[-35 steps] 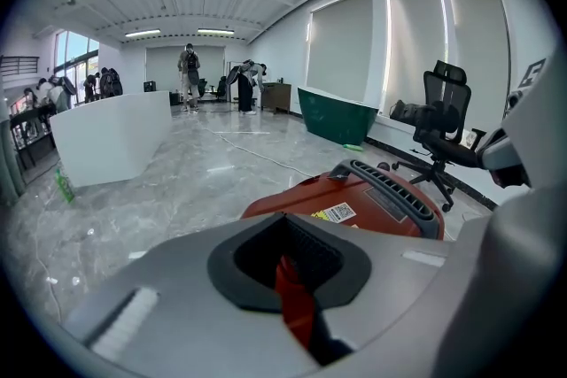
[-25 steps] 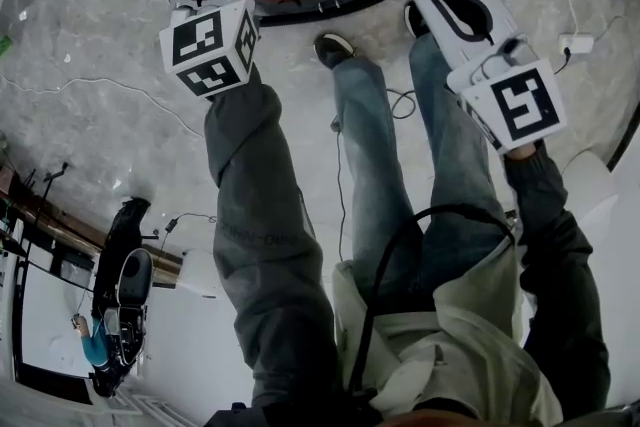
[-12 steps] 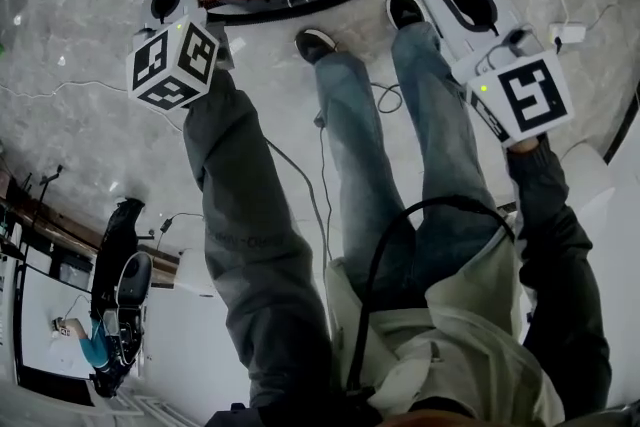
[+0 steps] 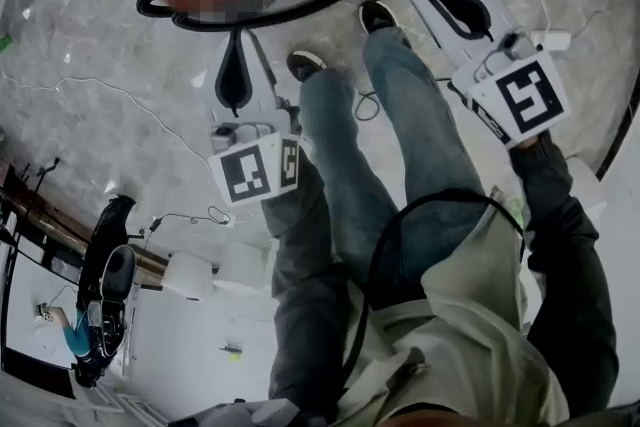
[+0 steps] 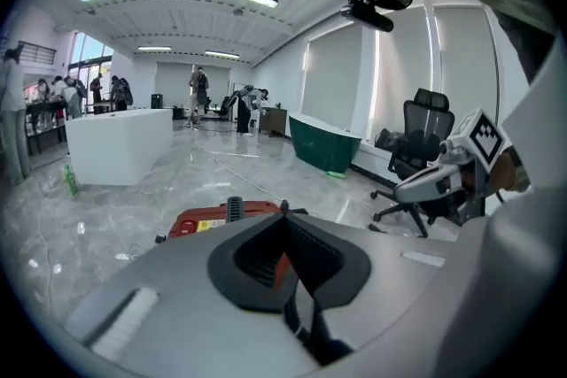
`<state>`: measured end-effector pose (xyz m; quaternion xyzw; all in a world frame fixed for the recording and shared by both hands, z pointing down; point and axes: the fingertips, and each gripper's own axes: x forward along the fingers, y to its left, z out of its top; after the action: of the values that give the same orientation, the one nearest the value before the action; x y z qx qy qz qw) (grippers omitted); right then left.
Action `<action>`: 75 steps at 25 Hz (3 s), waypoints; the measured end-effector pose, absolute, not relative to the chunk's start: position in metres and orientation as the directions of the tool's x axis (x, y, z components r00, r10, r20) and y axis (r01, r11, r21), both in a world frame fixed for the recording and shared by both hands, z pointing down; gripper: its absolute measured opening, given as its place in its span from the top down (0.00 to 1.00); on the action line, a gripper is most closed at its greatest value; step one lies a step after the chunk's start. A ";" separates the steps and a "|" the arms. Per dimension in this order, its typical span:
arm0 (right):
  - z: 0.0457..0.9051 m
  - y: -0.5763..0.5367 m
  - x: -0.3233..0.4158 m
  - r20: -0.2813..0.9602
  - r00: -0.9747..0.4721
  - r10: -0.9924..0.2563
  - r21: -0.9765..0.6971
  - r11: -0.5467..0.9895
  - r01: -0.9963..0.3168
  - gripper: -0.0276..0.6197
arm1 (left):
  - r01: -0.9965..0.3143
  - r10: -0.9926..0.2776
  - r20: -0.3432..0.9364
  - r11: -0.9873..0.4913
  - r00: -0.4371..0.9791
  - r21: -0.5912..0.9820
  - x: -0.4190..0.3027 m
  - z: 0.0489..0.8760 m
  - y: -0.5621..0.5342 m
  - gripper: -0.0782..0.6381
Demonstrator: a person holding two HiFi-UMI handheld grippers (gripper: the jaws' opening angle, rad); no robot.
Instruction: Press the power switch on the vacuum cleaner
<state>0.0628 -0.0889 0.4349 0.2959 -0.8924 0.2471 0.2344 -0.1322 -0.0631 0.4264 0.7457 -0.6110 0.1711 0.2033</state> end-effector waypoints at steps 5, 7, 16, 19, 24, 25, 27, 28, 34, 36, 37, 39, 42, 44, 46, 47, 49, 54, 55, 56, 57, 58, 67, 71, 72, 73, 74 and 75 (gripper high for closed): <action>0.422 -0.054 0.104 0.591 -0.690 -0.418 -0.300 0.681 -0.668 0.95 | -0.973 -0.868 0.462 -0.092 0.183 0.212 -0.077 0.395 -0.013 0.89; 0.419 -0.034 0.120 0.595 -0.684 -0.422 -0.294 0.677 -0.674 0.95 | -0.967 -0.868 0.455 -0.102 0.201 0.234 -0.059 0.391 0.010 0.89; 0.344 0.122 0.123 0.504 -0.793 -0.341 -0.299 0.793 -0.531 0.95 | -0.962 -0.904 0.379 -0.108 0.200 0.250 -0.002 0.339 0.155 0.89; 0.292 0.185 0.123 0.452 -0.825 -0.339 -0.261 0.835 -0.485 0.95 | -0.960 -0.904 0.340 -0.203 0.259 0.191 0.025 0.291 0.222 0.89; 0.200 0.280 0.137 0.373 -0.857 -0.355 -0.218 0.865 -0.453 0.95 | -0.951 -0.917 0.260 -0.277 0.304 0.135 0.051 0.199 0.299 0.89; 0.179 0.295 0.142 0.353 -0.863 -0.361 -0.220 0.865 -0.452 0.95 | -0.949 -0.918 0.241 -0.292 0.313 0.120 0.059 0.178 0.309 0.89; 0.142 0.317 0.157 0.321 -0.868 -0.378 -0.208 0.866 -0.454 0.95 | -0.947 -0.925 0.207 -0.306 0.319 0.095 0.075 0.143 0.322 0.89; 0.126 0.326 0.166 0.309 -0.869 -0.387 -0.197 0.868 -0.457 0.95 | -0.950 -0.932 0.188 -0.297 0.311 0.099 0.082 0.127 0.328 0.89; 0.092 0.344 0.236 0.297 -0.846 -0.443 -0.219 0.831 -0.512 0.95 | -0.974 -0.977 0.144 -0.131 0.159 0.185 0.099 0.073 0.376 0.89; 0.093 0.344 0.255 0.299 -0.847 -0.439 -0.232 0.828 -0.510 0.95 | -0.978 -0.974 0.169 -0.120 0.148 0.169 0.114 0.072 0.393 0.89; 0.092 0.344 0.263 0.301 -0.851 -0.431 -0.234 0.831 -0.504 0.95 | -0.981 -0.971 0.187 -0.118 0.146 0.152 0.123 0.073 0.400 0.89; 0.090 0.345 0.280 0.307 -0.861 -0.406 -0.225 0.848 -0.480 0.95 | -0.987 -0.968 0.214 -0.105 0.130 0.125 0.142 0.075 0.408 0.89; 0.081 0.348 0.316 0.310 -0.874 -0.375 -0.216 0.867 -0.449 0.95 | -0.989 -0.974 0.210 -0.055 0.082 0.134 0.173 0.074 0.413 0.89; 0.079 0.356 0.346 0.314 -0.877 -0.364 -0.215 0.872 -0.439 0.95 | -0.988 -0.979 0.196 -0.017 0.047 0.152 0.192 0.071 0.416 0.89; 0.080 0.360 0.375 0.325 -0.874 -0.360 -0.200 0.877 -0.436 0.95 | -0.986 -0.983 0.184 0.011 0.021 0.168 0.211 0.069 0.419 0.89; 0.080 0.362 0.387 0.326 -0.874 -0.361 -0.194 0.879 -0.436 0.95 | -0.985 -0.984 0.175 0.019 0.012 0.173 0.221 0.067 0.422 0.89; 0.079 0.368 0.402 0.314 -0.879 -0.359 -0.191 0.883 -0.428 0.95 | -0.985 -0.987 0.163 0.035 -0.006 0.171 0.238 0.066 0.433 0.89; 0.071 0.393 0.407 0.283 -0.904 -0.321 -0.185 0.906 -0.380 0.95 | -0.979 -0.985 0.165 0.075 -0.044 0.188 0.262 0.070 0.459 0.89; 0.068 0.397 0.406 0.277 -0.910 -0.308 -0.179 0.914 -0.364 0.95 | -0.978 -0.985 0.164 0.082 -0.051 0.189 0.265 0.070 0.462 0.89; 0.066 0.401 0.405 0.272 -0.915 -0.296 -0.170 0.922 -0.349 0.95 | -0.977 -0.985 0.163 0.089 -0.058 0.191 0.268 0.071 0.465 0.89; 0.064 0.403 0.406 0.270 -0.919 -0.286 -0.162 0.928 -0.336 0.95 | -0.976 -0.985 0.162 0.095 -0.063 0.195 0.271 0.072 0.467 0.89; 0.063 0.405 0.406 0.270 -0.922 -0.279 -0.158 0.931 -0.328 0.95 | -0.975 -0.985 0.162 0.099 -0.067 0.199 0.273 0.072 0.468 0.89; 0.059 0.406 0.400 0.275 -0.920 -0.281 -0.154 0.931 -0.330 0.95 | -0.977 -0.988 0.145 0.087 -0.059 0.194 0.259 0.056 0.461 0.89; 0.060 0.404 0.391 0.284 -0.919 -0.273 -0.158 0.932 -0.326 0.95 | -0.979 -0.987 0.160 0.059 -0.028 0.194 0.261 0.058 0.452 0.89; 0.060 0.404 0.390 0.286 -0.919 -0.272 -0.156 0.933 -0.325 0.95 | -0.979 -0.986 0.164 0.053 -0.020 0.198 0.261 0.060 0.450 0.89; 0.060 0.403 0.388 0.288 -0.918 -0.272 -0.153 0.933 -0.325 0.95 | -0.978 -0.986 0.167 0.047 -0.013 0.201 0.260 0.062 0.448 0.89; 0.061 0.404 0.384 0.290 -0.917 -0.273 -0.151 0.934 -0.325 0.95 | -0.978 -0.985 0.171 0.043 -0.007 0.203 0.258 0.064 0.447 0.89; 0.062 0.405 0.380 0.291 -0.917 -0.273 -0.150 0.933 -0.326 0.95 | -0.978 -0.985 0.175 0.040 -0.004 0.203 0.255 0.066 0.447 0.89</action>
<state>0.3798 0.4050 0.0622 0.1538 -0.9741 0.0980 0.1340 0.2545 0.4473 0.0655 0.6928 -0.7083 -0.0115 0.1347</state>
